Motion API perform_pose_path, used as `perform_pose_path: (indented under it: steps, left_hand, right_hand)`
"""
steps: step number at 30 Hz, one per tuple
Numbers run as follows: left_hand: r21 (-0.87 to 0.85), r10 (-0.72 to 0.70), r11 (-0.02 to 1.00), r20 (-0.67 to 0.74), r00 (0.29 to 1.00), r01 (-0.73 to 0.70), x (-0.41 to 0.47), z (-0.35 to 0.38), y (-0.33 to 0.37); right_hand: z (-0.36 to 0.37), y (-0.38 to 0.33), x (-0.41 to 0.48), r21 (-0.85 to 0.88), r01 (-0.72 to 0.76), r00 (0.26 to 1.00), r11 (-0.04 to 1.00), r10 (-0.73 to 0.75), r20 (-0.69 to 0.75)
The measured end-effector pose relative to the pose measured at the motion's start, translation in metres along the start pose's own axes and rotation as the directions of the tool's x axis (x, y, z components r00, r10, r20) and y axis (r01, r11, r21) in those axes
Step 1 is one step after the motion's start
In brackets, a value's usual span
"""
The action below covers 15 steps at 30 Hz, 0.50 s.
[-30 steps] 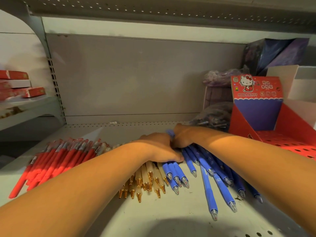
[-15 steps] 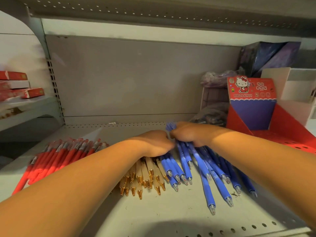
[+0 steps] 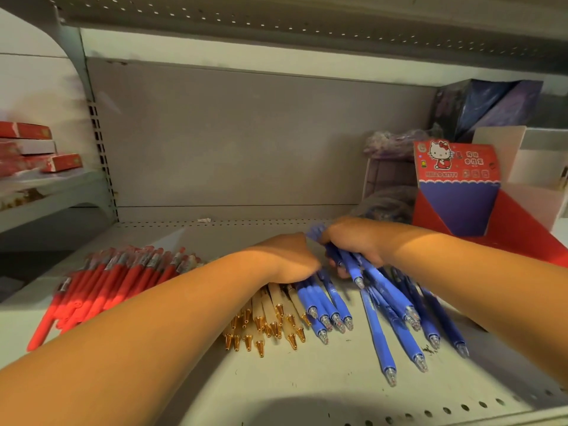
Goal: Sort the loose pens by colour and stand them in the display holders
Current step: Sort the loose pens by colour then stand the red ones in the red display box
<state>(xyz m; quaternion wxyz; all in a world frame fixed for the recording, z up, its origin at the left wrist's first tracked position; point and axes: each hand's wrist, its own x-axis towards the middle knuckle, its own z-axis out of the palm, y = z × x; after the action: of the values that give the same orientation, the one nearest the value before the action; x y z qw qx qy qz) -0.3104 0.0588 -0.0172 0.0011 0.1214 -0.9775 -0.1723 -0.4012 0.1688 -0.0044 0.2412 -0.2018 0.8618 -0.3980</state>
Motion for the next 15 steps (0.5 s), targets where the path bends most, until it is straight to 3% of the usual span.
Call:
perform_pose_path:
  steps: [3,6,8,15]
  left_hand:
    - [-0.042,-0.013,0.999,-0.115,0.993,0.008,0.004,-0.002,-0.002]
    - [-0.066,0.014,0.998,-0.1,0.995,-0.02,0.005,-0.004,-0.001]
    - [-0.064,0.049,0.997,-0.06,0.997,-0.053,0.005,-0.005,-0.002]
    - [0.071,0.055,0.996,-0.08,0.995,-0.049,0.017,-0.017,-0.002]
  right_hand:
    - [0.009,0.002,-0.015,-0.002,0.002,0.992,1.0,-0.002,0.123]
    - [0.015,0.003,-0.024,0.139,0.017,0.983,0.99,-0.042,0.18]
    - [0.012,0.006,-0.026,0.137,0.041,0.983,0.99,-0.064,0.17]
    - [-0.022,0.026,-0.055,-0.211,0.283,0.941,0.936,-0.228,0.249]
